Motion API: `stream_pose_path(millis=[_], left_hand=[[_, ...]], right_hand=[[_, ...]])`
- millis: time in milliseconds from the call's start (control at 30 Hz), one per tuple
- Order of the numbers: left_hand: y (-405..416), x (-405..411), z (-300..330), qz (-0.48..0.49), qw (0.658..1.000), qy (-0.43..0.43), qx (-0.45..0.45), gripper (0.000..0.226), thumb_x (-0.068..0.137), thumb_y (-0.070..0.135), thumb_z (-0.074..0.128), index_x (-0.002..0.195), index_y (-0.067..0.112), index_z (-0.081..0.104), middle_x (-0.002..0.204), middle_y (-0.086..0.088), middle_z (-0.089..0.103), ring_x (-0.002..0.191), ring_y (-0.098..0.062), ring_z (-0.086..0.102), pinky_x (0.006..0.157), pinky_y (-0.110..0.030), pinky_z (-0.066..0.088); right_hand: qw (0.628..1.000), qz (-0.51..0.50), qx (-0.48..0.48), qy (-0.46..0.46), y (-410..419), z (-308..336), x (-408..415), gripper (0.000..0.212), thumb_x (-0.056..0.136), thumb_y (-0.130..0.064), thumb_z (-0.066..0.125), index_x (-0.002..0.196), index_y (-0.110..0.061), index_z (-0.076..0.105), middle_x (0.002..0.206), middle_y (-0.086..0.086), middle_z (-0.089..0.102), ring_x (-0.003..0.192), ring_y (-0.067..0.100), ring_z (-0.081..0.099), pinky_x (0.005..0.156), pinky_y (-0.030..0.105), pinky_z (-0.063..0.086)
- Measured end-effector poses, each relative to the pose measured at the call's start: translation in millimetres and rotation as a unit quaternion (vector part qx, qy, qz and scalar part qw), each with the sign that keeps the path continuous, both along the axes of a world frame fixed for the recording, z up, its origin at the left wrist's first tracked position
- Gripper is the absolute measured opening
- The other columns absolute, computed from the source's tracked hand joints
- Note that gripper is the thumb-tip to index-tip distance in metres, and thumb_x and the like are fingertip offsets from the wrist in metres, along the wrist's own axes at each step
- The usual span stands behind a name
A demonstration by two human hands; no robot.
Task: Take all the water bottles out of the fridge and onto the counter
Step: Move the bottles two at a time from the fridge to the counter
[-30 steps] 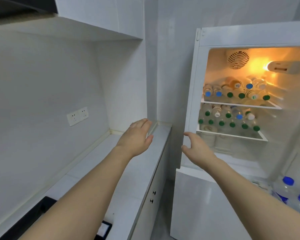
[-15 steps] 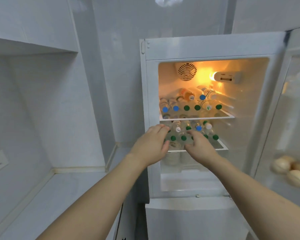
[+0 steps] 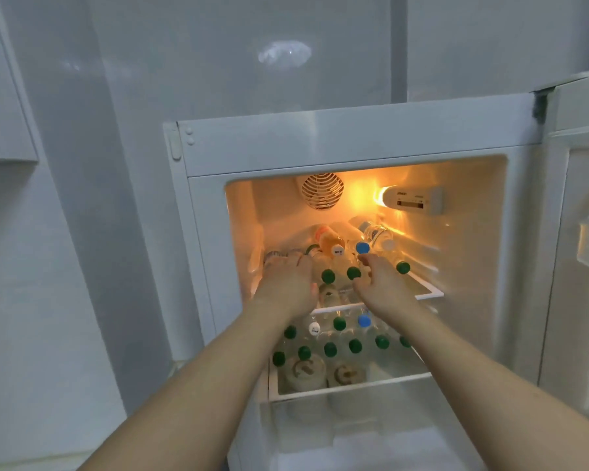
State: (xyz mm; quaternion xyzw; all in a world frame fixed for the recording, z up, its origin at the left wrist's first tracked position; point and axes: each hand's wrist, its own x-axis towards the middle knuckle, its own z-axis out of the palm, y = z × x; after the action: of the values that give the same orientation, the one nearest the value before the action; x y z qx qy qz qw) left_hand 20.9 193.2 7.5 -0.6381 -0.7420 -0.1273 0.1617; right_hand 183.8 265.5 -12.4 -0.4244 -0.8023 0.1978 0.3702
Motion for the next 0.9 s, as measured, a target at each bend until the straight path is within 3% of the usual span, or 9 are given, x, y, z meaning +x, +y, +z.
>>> stream_pose_path(millis=[200,367,633,800,900], left_hand=[[90,-20,9,0.032,0.999,-0.013,-0.021,0.042,0.089,0.033,0.051,0.13,0.023,0.044,0.134,-0.005,0.051,0.118,-0.028,0.05,0.1,-0.046,0.045],[153,-26,9,0.027,0.997,-0.021,-0.065,0.067,0.094,0.035,0.046,0.152,0.025,0.014,0.159,-0.004,0.02,0.139,-0.03,0.03,0.109,-0.048,0.034],[225,-49,-22,0.01,0.997,0.001,-0.075,0.079,0.091,0.039,0.053,0.149,0.042,-0.002,0.163,0.003,-0.003,0.147,-0.032,0.014,0.108,-0.056,0.035],[244,-55,-27,-0.002,0.999,0.006,-0.041,0.08,0.092,0.033,0.058,0.146,0.046,0.0,0.163,0.004,-0.01,0.147,-0.031,0.01,0.11,-0.053,0.033],[239,-50,-27,-0.013,1.0,-0.012,-0.024,0.074,0.094,0.029,0.057,0.144,0.046,0.006,0.162,0.007,-0.008,0.145,-0.031,0.017,0.102,-0.052,0.041]], right_hand=[[0.997,-0.05,0.039,-0.04,91,7,-19,0.049,0.089,-0.021,0.056,0.136,-0.016,0.045,0.136,0.008,0.05,0.12,0.025,0.051,0.098,0.037,0.044],[0.99,-0.096,0.069,-0.078,155,1,-31,0.049,0.089,-0.026,0.055,0.135,-0.014,0.043,0.132,0.011,0.052,0.114,0.03,0.053,0.09,0.037,0.046],[0.987,-0.109,0.043,-0.11,201,-19,-60,0.057,0.094,-0.032,0.051,0.142,-0.022,0.023,0.12,0.007,0.062,0.102,0.029,0.063,0.072,0.034,0.047],[0.99,-0.116,0.047,-0.063,215,-24,-66,0.057,0.096,-0.027,0.047,0.147,-0.028,0.022,0.128,0.004,0.059,0.109,0.028,0.06,0.078,0.036,0.049],[0.991,-0.111,0.062,-0.032,213,-27,-62,0.057,0.097,-0.03,0.047,0.149,-0.029,0.023,0.136,0.001,0.055,0.115,0.025,0.058,0.082,0.037,0.05]])
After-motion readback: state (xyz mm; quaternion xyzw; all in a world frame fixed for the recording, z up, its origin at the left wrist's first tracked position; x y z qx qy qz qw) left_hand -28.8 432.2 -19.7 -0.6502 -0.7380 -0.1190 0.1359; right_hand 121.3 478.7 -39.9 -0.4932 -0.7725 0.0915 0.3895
